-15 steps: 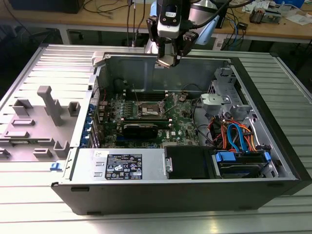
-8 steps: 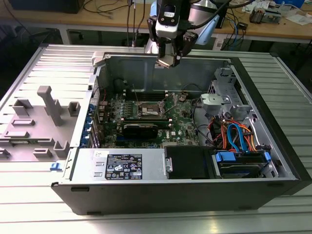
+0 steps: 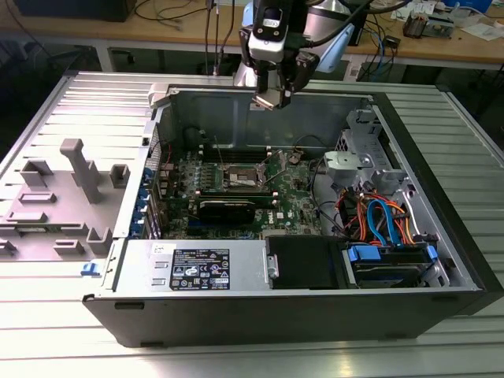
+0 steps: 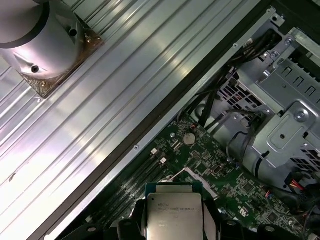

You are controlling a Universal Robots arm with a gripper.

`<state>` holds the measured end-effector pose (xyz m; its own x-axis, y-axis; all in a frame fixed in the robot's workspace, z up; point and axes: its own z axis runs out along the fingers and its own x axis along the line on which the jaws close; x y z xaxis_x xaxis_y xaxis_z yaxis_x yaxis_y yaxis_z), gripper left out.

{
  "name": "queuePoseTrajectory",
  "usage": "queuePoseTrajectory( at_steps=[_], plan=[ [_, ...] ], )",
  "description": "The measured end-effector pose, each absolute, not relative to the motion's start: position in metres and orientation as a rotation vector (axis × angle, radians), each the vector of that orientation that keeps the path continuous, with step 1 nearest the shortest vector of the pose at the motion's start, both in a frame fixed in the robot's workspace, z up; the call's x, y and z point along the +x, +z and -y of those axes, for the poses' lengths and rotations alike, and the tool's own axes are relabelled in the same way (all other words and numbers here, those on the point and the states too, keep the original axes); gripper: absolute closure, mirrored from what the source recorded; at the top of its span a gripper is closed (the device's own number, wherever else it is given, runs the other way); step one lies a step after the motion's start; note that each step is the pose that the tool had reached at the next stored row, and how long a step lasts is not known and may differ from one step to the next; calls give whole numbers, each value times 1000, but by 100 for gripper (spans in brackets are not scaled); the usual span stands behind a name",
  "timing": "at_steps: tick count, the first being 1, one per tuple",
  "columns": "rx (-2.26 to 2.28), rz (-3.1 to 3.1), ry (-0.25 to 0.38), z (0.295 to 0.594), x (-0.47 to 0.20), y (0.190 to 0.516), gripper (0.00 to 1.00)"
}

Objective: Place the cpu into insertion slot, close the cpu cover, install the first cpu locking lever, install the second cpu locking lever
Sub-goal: 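Place the cpu into insertion slot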

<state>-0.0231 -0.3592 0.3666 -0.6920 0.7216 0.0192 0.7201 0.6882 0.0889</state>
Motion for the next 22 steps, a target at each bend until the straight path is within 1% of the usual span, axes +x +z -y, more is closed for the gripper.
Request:
queuePoseTrajectory(
  at_steps=[8,22],
  plan=[
    [1316,-2827,138,359,-23,366,46],
    [1328,-2821,138,359,-23,366,46]
  ],
)
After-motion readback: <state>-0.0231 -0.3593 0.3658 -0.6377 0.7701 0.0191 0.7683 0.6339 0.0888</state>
